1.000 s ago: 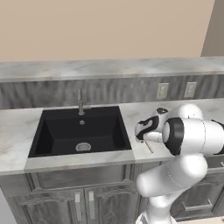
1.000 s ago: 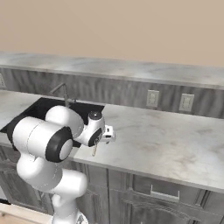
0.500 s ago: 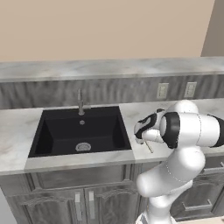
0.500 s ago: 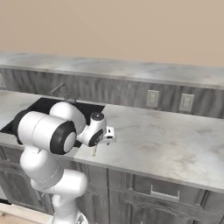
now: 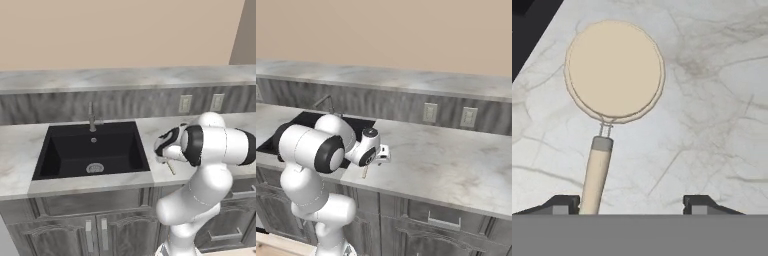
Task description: Grab the spray bottle from the cabinet, then place it next to the cutting board for sanitizing. Then grab the dish brush from the countertop next to the sink and place it next to the cutting board.
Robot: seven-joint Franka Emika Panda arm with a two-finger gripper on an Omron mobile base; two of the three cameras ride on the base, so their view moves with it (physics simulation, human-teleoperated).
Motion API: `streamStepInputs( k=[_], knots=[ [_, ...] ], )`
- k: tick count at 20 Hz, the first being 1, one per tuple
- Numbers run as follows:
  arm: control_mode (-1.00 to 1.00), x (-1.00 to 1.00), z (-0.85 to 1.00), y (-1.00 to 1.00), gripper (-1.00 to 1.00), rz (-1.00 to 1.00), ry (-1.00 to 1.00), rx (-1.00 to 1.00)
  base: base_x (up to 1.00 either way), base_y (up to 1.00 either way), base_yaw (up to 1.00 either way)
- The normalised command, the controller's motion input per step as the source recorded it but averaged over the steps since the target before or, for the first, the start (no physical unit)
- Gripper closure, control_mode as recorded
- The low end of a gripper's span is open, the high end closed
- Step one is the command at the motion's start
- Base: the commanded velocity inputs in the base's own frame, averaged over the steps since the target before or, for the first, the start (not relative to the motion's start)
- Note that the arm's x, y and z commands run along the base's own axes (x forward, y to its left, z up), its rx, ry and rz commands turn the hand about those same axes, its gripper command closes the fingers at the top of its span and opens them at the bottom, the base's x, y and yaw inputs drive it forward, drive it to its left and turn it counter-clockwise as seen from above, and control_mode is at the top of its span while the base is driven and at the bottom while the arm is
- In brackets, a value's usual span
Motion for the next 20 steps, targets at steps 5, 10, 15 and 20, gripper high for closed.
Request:
streamStepInputs(
  k=[5, 10, 15, 20],
  knots=[
    [-1.0, -0.03, -0.2, 0.1, 1.0, 0.0, -0.01, 0.0, 0.0, 0.0, 0.0],
    [-1.0, -0.07, -0.05, 0.3, 1.0, 0.0, 0.01, 0.0, 0.0, 0.0, 0.0],
    [-1.0, -0.11, 0.0, 0.41, 1.0, 0.0, 0.09, 0.0, 0.0, 0.0, 0.0],
    [-1.0, -0.18, 0.62, -0.01, 1.0, 0.0, 0.04, 0.0, 0.0, 0.0, 0.0]
  ],
)
